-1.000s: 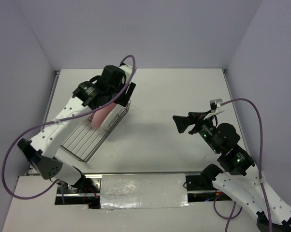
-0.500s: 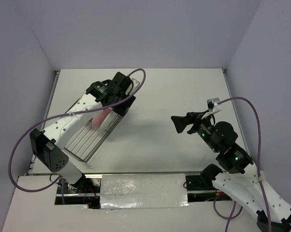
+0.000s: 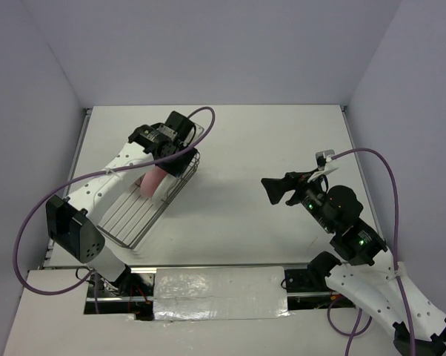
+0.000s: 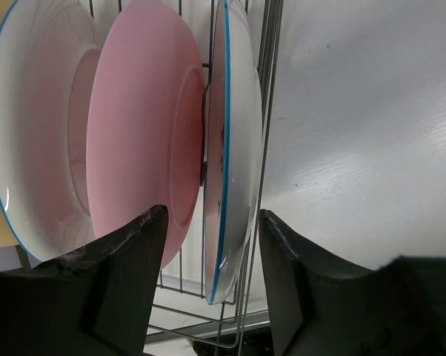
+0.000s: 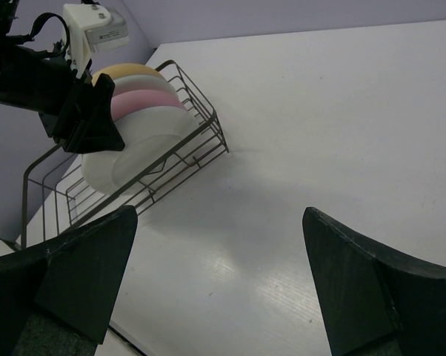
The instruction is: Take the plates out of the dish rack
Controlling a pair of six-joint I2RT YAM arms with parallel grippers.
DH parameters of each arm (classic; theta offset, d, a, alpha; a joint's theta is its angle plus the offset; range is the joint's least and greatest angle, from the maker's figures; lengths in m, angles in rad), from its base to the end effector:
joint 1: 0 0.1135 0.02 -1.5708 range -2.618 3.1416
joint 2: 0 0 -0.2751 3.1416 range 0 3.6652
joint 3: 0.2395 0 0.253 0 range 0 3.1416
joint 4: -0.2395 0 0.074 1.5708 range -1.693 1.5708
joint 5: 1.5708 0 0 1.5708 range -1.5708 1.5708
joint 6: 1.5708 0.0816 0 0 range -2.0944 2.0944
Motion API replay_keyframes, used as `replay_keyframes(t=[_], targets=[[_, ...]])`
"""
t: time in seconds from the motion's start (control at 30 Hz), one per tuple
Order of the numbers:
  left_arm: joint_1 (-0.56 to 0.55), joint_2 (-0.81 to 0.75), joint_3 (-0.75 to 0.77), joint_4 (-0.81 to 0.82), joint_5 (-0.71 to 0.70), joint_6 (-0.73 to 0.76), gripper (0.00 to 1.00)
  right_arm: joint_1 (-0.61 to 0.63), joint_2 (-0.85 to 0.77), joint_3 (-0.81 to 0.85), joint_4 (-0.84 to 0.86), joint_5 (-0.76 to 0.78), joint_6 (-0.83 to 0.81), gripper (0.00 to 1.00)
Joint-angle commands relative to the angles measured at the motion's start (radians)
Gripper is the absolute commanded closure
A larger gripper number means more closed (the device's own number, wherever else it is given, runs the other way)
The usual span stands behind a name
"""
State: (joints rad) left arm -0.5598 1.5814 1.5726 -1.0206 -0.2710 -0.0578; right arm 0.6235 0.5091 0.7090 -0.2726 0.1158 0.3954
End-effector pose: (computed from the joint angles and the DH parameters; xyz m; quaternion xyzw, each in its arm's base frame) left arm 0.3064 -0.1662 0.3156 0.2022 0.9338 0.0435 0.2920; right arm 0.1382 0.0877 0.3439 -0.0440 0.7308 0.2945 0.6141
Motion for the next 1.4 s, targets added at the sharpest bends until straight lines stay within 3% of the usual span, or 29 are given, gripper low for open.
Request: replay_keyframes(t=[0.0, 0.27, 0.43, 0.77, 0.93, 1.37], targets=[[0.005, -0.006, -0.006, 0.019, 0.01, 0.004, 0.38, -0.004, 0.014, 0.015, 0.042, -0.008, -0.016, 0.0], [0.006, -0.001, -0.036, 0.053, 0.036, -0.005, 0.52, -0.004, 0.009, 0.01, 0.042, -0.005, -0.018, 0.0], [0.008, 0.017, -0.052, 0.048, 0.046, -0.008, 0.54, -0.005, 0.011, 0.014, 0.039, -0.005, -0.017, 0.0], [0.017, 0.019, -0.036, 0.033, 0.018, 0.003, 1.0, -0.002, 0.029, 0.014, 0.042, -0.001, -0.017, 0.0], [0.035, 0.006, 0.016, 0.022, -0.031, 0.013, 1.0, -0.005, 0.028, 0.012, 0.044, 0.005, -0.017, 0.0], [0.139, 0.012, 0.233, -0.006, 0.075, 0.047, 1.0, -0.004, 0.048, 0.012, 0.047, 0.005, -0.015, 0.0]])
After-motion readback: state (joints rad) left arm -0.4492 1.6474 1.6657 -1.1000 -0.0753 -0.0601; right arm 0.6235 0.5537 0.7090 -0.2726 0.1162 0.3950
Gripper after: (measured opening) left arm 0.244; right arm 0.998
